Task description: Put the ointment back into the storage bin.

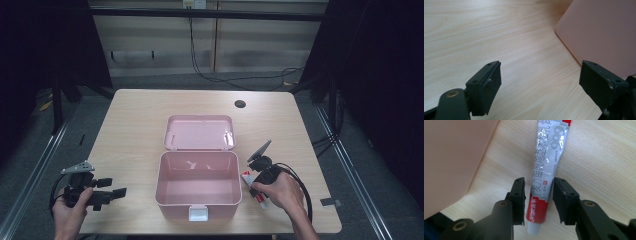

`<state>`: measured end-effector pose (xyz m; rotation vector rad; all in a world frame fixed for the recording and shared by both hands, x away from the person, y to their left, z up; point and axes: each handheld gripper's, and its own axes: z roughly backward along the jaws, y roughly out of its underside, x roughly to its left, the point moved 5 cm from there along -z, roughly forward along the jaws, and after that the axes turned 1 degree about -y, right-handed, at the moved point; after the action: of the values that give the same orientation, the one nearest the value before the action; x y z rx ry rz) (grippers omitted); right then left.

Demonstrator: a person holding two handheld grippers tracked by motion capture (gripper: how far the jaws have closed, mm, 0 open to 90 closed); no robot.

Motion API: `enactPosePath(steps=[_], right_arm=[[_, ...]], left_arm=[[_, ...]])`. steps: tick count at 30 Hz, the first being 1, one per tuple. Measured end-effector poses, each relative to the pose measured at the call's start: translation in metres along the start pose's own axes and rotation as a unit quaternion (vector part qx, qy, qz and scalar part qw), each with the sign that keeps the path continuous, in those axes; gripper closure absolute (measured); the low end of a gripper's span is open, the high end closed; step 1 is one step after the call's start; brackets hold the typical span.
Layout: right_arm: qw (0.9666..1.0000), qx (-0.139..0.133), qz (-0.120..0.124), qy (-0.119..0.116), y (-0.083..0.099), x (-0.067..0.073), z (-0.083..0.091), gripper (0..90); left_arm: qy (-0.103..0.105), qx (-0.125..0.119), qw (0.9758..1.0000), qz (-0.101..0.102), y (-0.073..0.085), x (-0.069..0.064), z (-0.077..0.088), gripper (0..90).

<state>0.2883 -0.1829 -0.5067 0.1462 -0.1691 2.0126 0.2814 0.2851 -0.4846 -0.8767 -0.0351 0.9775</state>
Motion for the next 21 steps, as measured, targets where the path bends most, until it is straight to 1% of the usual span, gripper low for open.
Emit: enactPosePath(steps=[2, 4, 7, 8, 10, 13, 15, 16, 19, 21], right_arm=[[1.0, 0.004, 0.0, 0.002, 0.0, -0.0002, -0.001, 63.9], [0.9999, 0.007, 0.001, 0.011, -0.0012, -0.0009, -0.0039, 65.7], [0.9999, 0.008, 0.001, 0.01, -0.0021, -0.0008, -0.0041, 66.4], [0.9998, 0.011, 0.001, 0.017, -0.003, -0.0001, -0.0051, 66.9], [0.9998, 0.011, 0.002, 0.018, -0.0034, 0.0004, -0.0061, 67.0], [0.9995, 0.018, 0.005, 0.027, -0.0039, 0.0015, -0.0089, 67.4], [0.9991, 0.015, 0.009, 0.038, -0.0046, 0.003, -0.0096, 68.5], [0.9991, 0.015, 0.009, 0.038, -0.0046, 0.003, -0.0096, 68.5], [0.9986, 0.014, 0.012, 0.05, -0.004, 0.0051, -0.01, 70.5], [0.9987, 0.015, 0.013, 0.047, -0.004, 0.004, -0.0096, 71.3]], left_arm=[[0.001, 0.0, 1.0, 0.0, 0.0001, -0.0003, 0.0001, 17.7], [0.001, 0.0, 1.0, 0.0, 0.0002, -0.0003, 0.0001, 17.7], [0.001, -0.001, 1.0, 0.001, 0.0, -0.0005, 0.0005, 17.8], [0.001, -0.001, 1.0, 0.001, -0.0001, -0.0005, 0.0006, 17.8], [0.002, -0.001, 1.0, 0.002, -0.0001, -0.0006, 0.0004, 17.8], [0.002, -0.001, 1.0, 0.0, -0.0002, -0.0008, 0.0004, 17.8], [0.002, -0.001, 1.0, 0.0, -0.0001, -0.001, 0.0004, 17.8], [0.003, -0.001, 1.0, -0.001, 0.0, -0.0011, 0.0004, 17.8], [0.004, -0.001, 1.0, -0.001, 0.0004, -0.0012, 0.0007, 17.8], [0.003, -0.001, 1.0, 0.002, 0.0002, -0.0013, 0.0003, 17.8]])
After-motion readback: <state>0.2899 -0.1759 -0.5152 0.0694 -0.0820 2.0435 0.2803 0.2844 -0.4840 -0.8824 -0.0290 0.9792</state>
